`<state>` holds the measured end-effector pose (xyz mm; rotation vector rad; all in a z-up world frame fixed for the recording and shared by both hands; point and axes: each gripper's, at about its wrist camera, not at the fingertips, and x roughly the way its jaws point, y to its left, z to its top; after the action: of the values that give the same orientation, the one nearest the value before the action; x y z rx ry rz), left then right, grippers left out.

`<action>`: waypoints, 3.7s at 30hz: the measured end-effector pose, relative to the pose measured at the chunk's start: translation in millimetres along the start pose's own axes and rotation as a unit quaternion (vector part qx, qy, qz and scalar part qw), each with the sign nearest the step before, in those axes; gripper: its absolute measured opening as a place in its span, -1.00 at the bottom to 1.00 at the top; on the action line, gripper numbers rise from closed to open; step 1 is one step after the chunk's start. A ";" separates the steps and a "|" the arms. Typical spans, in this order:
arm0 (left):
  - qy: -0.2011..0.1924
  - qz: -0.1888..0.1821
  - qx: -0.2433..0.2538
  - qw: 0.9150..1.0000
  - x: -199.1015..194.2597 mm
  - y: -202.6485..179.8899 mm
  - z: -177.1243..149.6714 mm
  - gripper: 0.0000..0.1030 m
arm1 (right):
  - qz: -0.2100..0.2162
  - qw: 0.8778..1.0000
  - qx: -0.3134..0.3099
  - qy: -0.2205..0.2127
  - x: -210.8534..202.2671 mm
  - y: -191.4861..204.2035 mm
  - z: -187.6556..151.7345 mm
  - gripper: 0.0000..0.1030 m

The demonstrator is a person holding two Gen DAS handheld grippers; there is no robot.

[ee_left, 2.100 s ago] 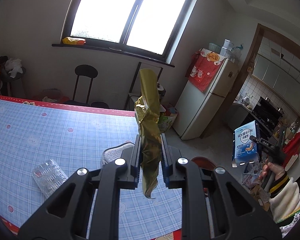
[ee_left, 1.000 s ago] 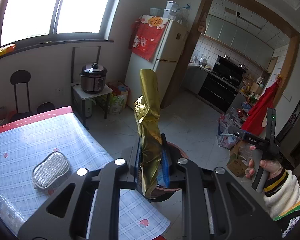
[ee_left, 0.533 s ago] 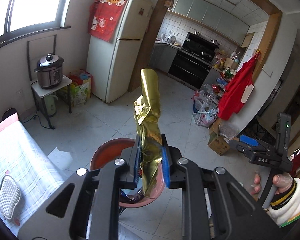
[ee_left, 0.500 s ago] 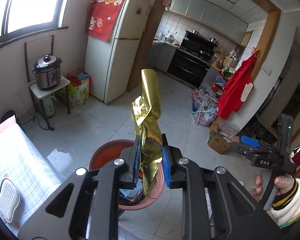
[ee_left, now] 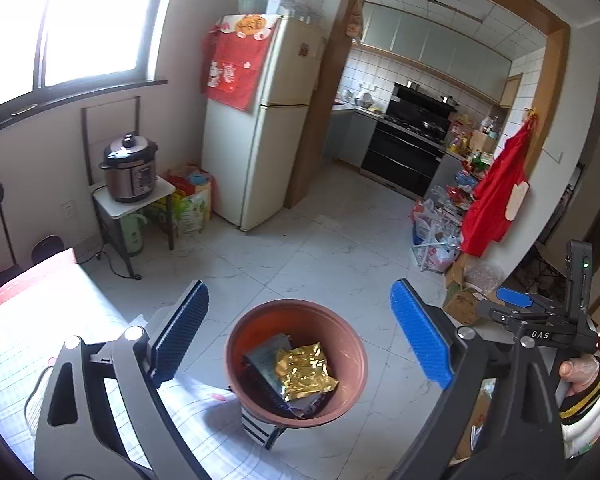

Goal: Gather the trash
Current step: 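Carry the gold foil bag over the bucket and open the left gripper, then return both grippers to the clear plastic tray on the table, then grasp the grey sponge edge with the right gripper and lift it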

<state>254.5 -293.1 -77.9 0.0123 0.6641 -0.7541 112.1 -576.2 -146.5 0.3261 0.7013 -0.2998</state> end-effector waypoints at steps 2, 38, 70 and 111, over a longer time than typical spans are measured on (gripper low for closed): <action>-0.008 0.024 -0.016 1.000 -20.7 18.3 -5.2 0.78 | 0.014 1.000 -0.010 0.002 2.0 17.0 1.1 0.90; 0.014 0.234 -0.435 0.869 -317.2 330.9 -342.5 0.69 | 0.160 0.955 -0.206 0.143 32.6 394.6 -122.8 0.90; 0.147 0.452 -0.448 0.757 -211.5 412.4 -293.4 0.89 | 0.117 0.957 -0.174 0.201 97.1 406.0 -153.4 0.90; 0.179 0.334 -0.389 0.840 -232.5 419.5 -342.8 0.91 | 0.112 0.857 -0.465 0.192 226.1 589.0 -206.3 0.53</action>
<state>207.4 245.6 -312.7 -0.3536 1.2059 0.2450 377.5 2.7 -333.6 -0.4786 1.1066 0.3552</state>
